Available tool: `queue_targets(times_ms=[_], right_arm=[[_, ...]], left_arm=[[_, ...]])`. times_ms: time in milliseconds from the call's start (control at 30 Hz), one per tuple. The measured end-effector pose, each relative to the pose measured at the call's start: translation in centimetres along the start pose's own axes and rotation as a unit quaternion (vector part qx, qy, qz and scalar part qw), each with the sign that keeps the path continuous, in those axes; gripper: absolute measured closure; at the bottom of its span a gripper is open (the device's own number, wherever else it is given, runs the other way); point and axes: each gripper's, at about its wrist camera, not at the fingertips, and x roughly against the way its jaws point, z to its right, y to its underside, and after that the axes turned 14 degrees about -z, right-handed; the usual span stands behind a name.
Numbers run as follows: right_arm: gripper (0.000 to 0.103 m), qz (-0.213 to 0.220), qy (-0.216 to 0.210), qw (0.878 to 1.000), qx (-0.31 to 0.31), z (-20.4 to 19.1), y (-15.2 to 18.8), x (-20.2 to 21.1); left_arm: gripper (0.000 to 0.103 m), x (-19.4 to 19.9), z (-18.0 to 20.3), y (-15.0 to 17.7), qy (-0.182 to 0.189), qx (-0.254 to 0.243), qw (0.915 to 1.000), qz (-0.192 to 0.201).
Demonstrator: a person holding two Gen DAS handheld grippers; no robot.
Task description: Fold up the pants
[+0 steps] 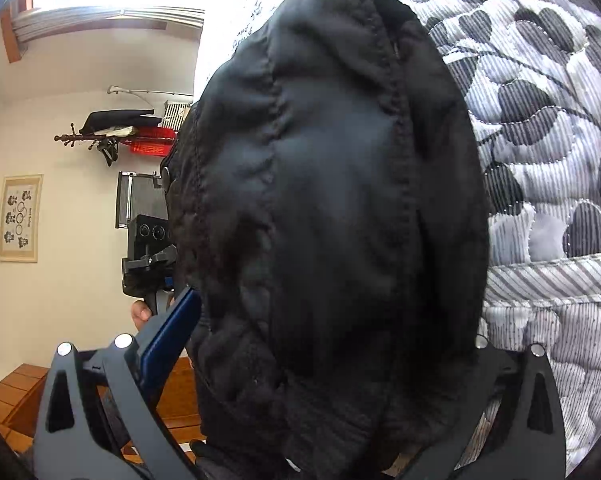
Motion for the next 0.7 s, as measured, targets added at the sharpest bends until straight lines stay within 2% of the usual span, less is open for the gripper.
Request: queue_targets(times_ms=[33, 100, 133, 200, 267, 400, 567, 700], right_arm=[[0.010, 0.000, 0.007, 1.000, 0.003, -0.3, 0.1, 0.0], [0.030, 0.001, 0.026, 1.000, 0.004, -0.6, 0.1, -0.1], [0.033, 0.004, 0.026, 1.000, 0.005, -0.9, 0.2, 0.0], [0.050, 0.012, 0.022, 1.000, 0.014, -1.6, 0.4, 0.1], [0.058, 0.019, 0.014, 1.000, 0.018, -1.9, 0.8, 0.4], [0.066, 0.030, 0.017, 0.999, 0.029, -3.2, 1.3, 0.5], [0.067, 0.031, 0.018, 0.998, 0.049, -5.4, 1.2, 0.3], [0.067, 0.027, 0.026, 0.996, 0.078, -8.1, -0.9, 0.1]], left_arm=[[0.023, -0.1, 0.1, 0.1, -0.008, -0.001, 1.0000, 0.002], [0.034, 0.2, 0.3, 0.2, -0.012, -0.001, 0.9999, 0.008], [0.041, 0.3, 0.2, 0.3, -0.008, 0.001, 0.9999, 0.010], [0.050, 0.5, 0.2, 0.5, -0.003, 0.003, 0.9998, 0.017], [0.055, 0.7, 0.4, 0.7, -0.005, 0.000, 0.9997, 0.024], [0.063, 1.4, 1.3, 1.0, -0.012, -0.015, 0.9991, 0.037], [0.065, 3.6, 2.6, 1.4, -0.021, -0.033, 0.9982, 0.045], [0.065, 6.5, 3.7, 0.6, -0.030, -0.049, 0.9965, 0.060]])
